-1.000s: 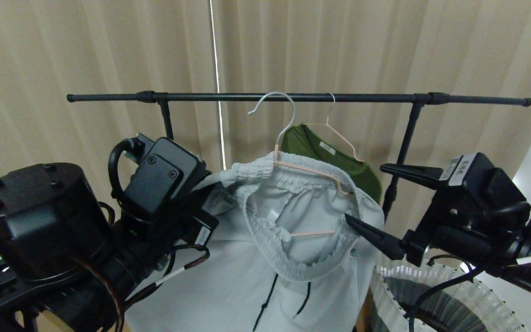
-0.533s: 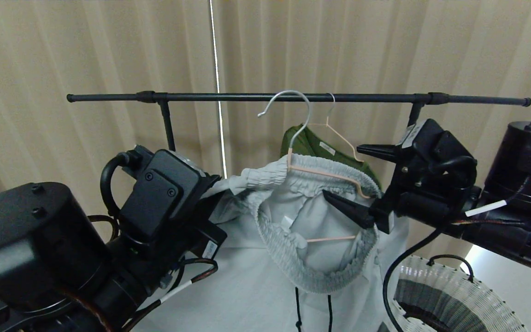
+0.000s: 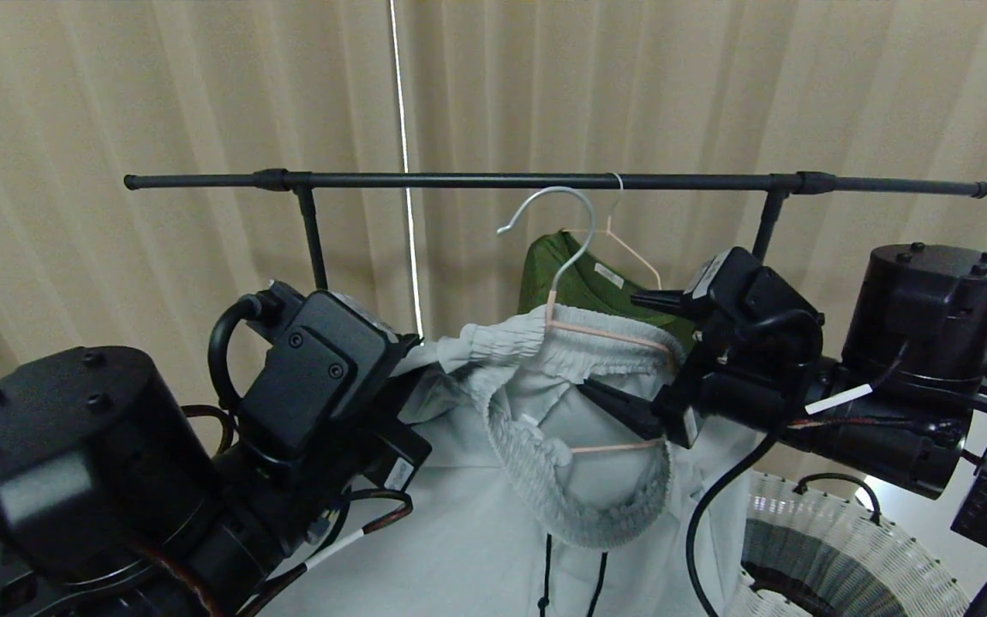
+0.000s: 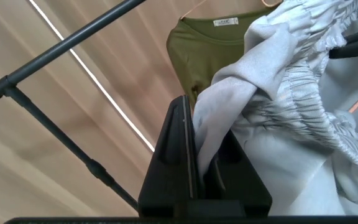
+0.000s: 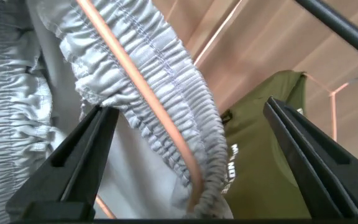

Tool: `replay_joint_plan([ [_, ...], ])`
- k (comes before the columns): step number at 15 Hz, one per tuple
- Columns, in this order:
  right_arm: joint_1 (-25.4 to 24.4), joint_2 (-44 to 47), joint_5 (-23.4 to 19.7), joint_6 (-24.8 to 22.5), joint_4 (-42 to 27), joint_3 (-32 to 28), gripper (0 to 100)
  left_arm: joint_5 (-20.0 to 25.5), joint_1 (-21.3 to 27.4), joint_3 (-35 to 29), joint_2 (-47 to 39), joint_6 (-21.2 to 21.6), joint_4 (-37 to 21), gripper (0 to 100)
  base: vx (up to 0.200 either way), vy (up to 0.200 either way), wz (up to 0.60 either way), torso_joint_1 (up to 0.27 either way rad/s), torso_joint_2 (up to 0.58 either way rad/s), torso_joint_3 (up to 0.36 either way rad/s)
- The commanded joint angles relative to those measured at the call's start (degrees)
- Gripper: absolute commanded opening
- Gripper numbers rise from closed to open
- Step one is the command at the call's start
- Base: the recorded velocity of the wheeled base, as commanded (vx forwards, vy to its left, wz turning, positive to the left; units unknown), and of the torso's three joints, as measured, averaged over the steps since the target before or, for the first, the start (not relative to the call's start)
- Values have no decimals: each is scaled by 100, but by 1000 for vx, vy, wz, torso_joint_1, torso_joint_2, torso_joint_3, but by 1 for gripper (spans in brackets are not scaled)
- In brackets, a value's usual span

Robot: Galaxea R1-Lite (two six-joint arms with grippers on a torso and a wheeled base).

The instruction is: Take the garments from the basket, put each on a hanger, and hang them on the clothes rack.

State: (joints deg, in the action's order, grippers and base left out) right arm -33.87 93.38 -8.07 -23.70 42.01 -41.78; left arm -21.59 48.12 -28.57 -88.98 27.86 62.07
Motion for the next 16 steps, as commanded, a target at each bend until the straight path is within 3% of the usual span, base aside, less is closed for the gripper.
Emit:
replay_joint_plan([
  [1, -6, -13, -2, -3, 35, 73, 0, -3, -22, 10, -14, 1, 6, 0, 0, 0, 0, 0, 0, 0],
  [12, -6, -57, -2, -3, 62, 100, 0, -21, -206, 98, -120, 18, 6, 0, 0, 0, 0, 0, 0, 0],
  [13, -6, -136, 7, -3, 62, 126, 0, -21, -197, 142, -93, 18, 6, 100, 0, 0, 0, 0, 0, 0],
  [16, 20, -426, 34, -3, 62, 381, 0, 6, -127, 203, -85, -17, 33, 100, 0, 0, 0, 0, 0, 0],
])
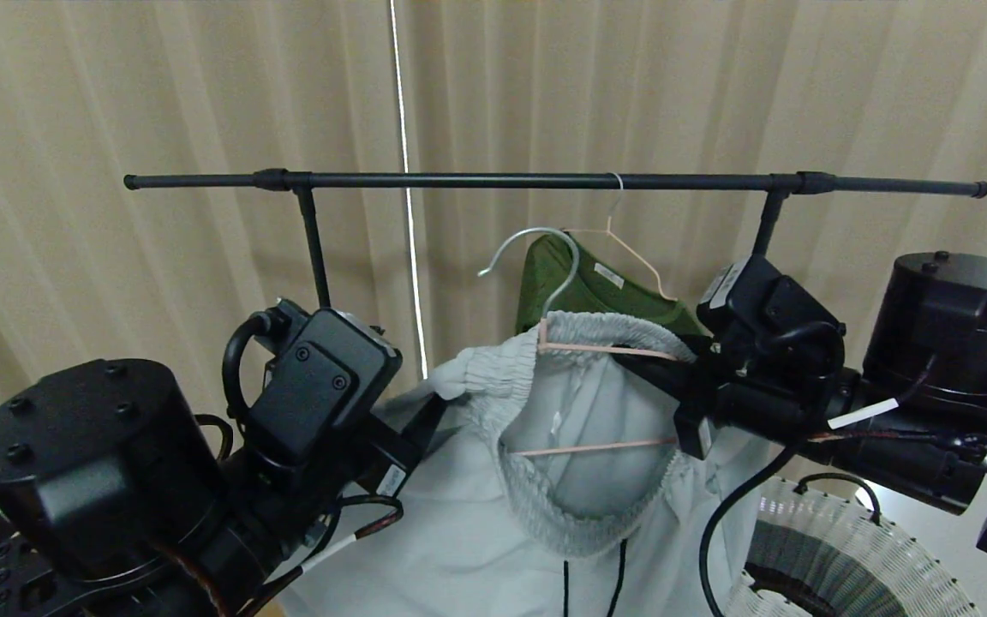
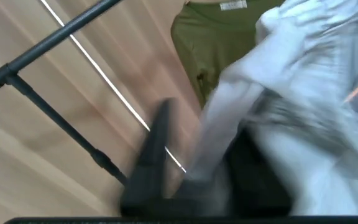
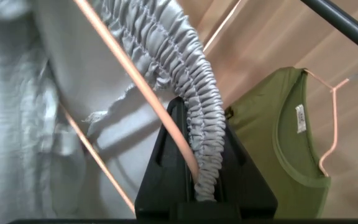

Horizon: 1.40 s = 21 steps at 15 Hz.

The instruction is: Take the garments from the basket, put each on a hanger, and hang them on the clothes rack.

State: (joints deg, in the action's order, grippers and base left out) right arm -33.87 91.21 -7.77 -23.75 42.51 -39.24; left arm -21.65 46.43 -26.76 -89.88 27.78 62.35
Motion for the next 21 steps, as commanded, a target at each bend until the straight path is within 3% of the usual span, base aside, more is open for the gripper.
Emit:
replay_joint_plan([
  [1, 29, -262, 12, 10, 12, 162, 0, 29, 68, 30, 6, -18, 31, 100, 0, 0, 0, 0, 0, 0],
  [5, 565, -956, 100, 2, -6, 725, 0, 372, 191, 461, 190, -36, 260, 100, 0, 0, 0, 0, 0, 0],
  [6, 917, -1193, 135, 10, 3, 945, 0, 557, 199, 602, 296, -115, 260, 100, 0, 0, 0, 0, 0, 0],
  [9, 1356, -1466, 117, 72, 12, 1076, 0, 987, 173, 566, 340, -713, 260, 100, 0, 0, 0, 0, 0, 0],
  [15, 1374, -1729, 109, 327, 21, 1015, 0, 987, -609, 1437, 296, -845, 374, 100, 0, 0, 0, 0, 0, 0],
  [21, 1330, -1782, 82, 353, 38, 866, 0, 979, -820, 1445, -65, -774, 602, 100, 0, 0, 0, 0, 0, 0],
])
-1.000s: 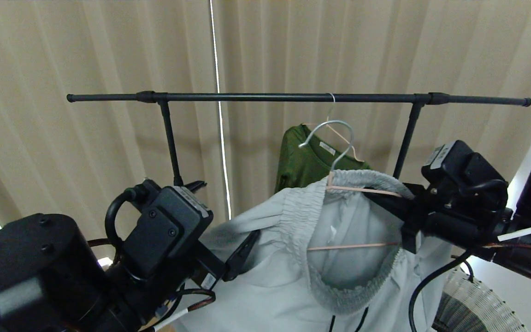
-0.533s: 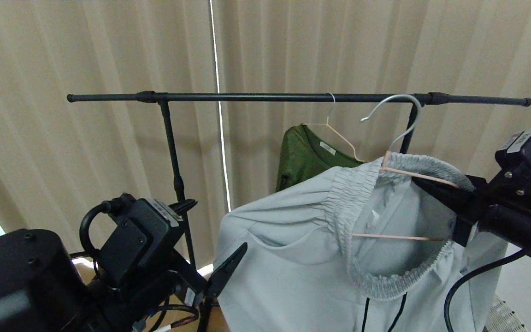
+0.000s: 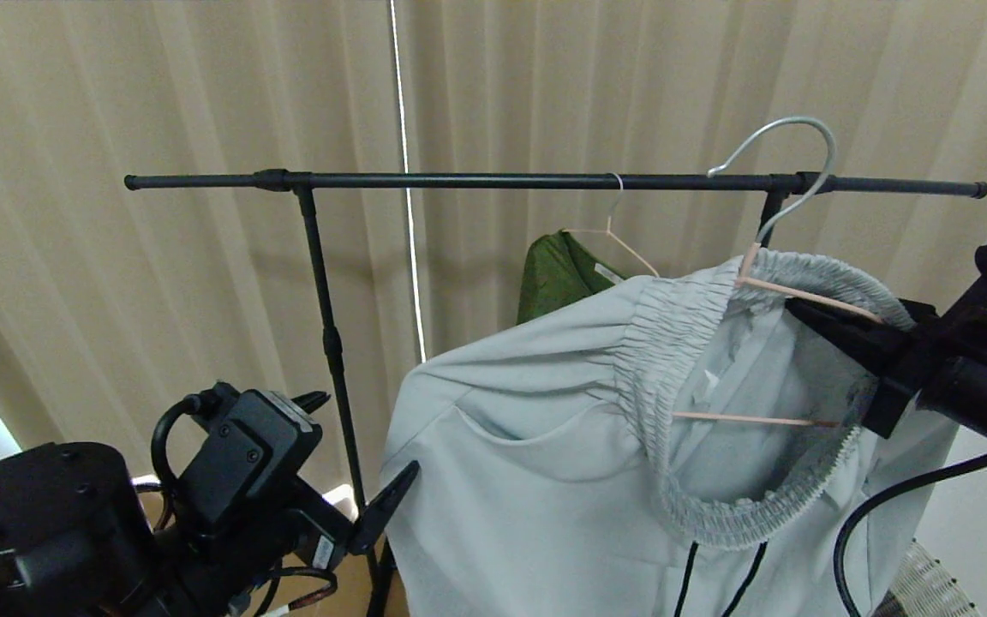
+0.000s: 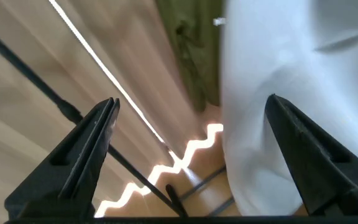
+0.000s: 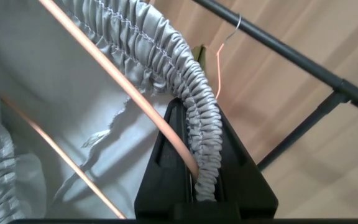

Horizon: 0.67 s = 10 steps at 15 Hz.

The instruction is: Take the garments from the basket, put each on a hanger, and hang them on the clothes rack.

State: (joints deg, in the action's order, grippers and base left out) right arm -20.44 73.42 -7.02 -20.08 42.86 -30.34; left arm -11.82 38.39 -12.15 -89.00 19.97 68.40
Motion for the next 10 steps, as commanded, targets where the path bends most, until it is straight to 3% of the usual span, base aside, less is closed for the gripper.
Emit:
replay_joint_plan([
  [1, -12, -4, -27, 21, 3, -33, 0, -4, -16, -6, -231, -2, 112, 100, 0, 0, 0, 0, 0, 0],
  [5, -21, -12, -98, 57, 3, -68, 0, -4, -33, 29, -495, -2, 499, 100, 0, 0, 0, 0, 0, 0],
  [6, -74, -4, -98, 65, 3, -121, 0, -4, -33, 20, -495, -10, 525, 0, 0, 0, 0, 0, 0, 0],
  [8, -144, -12, -80, 57, -6, -165, 0, -22, -156, 99, -478, 7, 534, 0, 0, 0, 0, 0, 0, 0],
  [10, -127, -12, -54, 48, 3, -227, 0, -22, -464, 521, -478, -10, 956, 0, 0, 0, 0, 0, 0, 0],
])
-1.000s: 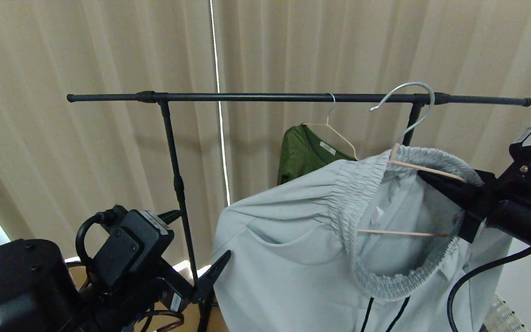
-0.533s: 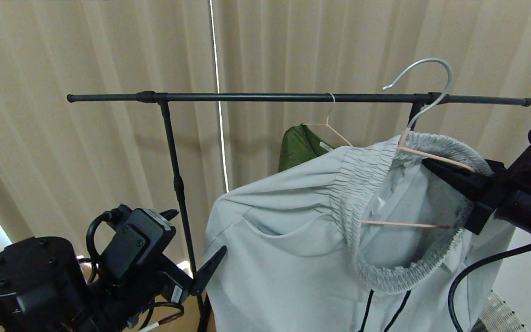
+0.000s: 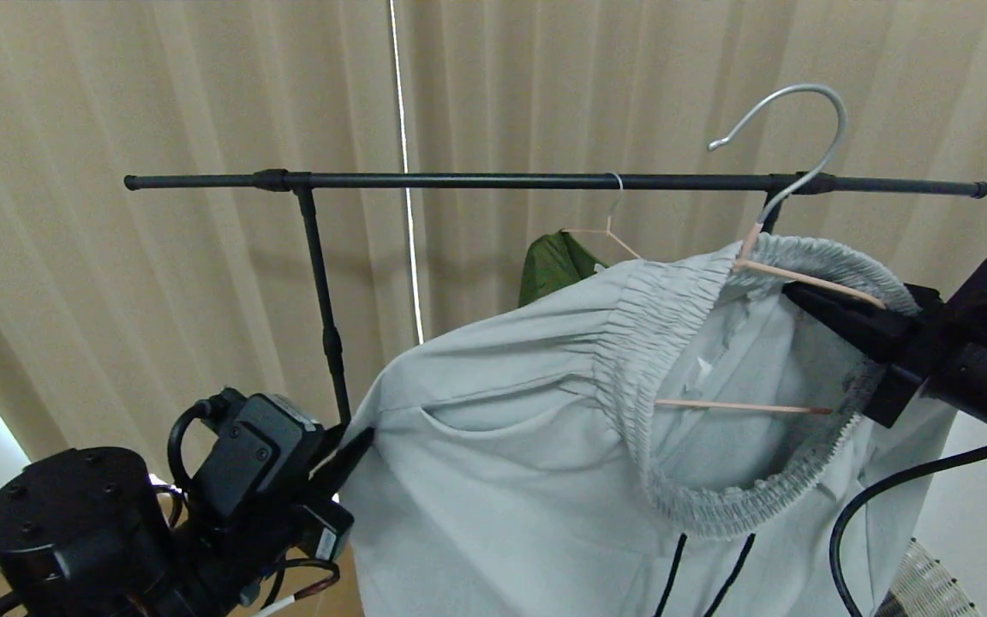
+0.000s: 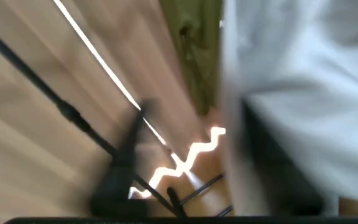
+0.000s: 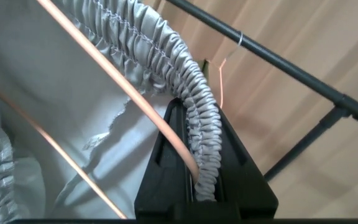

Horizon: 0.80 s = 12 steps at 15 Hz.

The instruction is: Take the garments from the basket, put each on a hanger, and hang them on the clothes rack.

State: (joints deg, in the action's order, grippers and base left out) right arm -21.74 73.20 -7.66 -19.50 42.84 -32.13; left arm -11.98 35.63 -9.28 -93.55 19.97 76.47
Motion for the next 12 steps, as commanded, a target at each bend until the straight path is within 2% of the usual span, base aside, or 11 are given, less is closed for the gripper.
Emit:
replay_joint_plan([
  [1, 3, 10, 18, -9, 5, -65, 0, 3, -355, 383, -76, -37, 483, 0, 0, 0, 0, 0, 0, 0],
  [3, 82, -34, 36, -9, -4, -56, 0, 12, -821, 479, -304, -2, 1036, 0, 0, 0, 0, 0, 0, 0],
  [5, 231, -61, 36, -18, -12, -39, 0, 21, -1050, 488, -304, -46, 1239, 0, 0, 0, 0, 0, 0, 0],
  [8, 389, -69, 36, -18, -30, -12, 0, 21, -1076, 550, -269, -54, 1239, 0, 0, 0, 0, 0, 0, 0],
  [10, 389, -78, 36, -18, -47, -3, 0, 21, -909, 603, -216, -72, 1239, 0, 0, 0, 0, 0, 0, 0],
  [11, 389, -78, 36, -18, -47, -3, 0, 12, -812, 603, -146, -81, 1239, 100, 0, 0, 0, 0, 0, 0],
  [12, 398, -87, 36, -18, -56, -3, 0, 12, -742, 611, -76, -72, 1239, 100, 0, 0, 0, 0, 0, 0],
])
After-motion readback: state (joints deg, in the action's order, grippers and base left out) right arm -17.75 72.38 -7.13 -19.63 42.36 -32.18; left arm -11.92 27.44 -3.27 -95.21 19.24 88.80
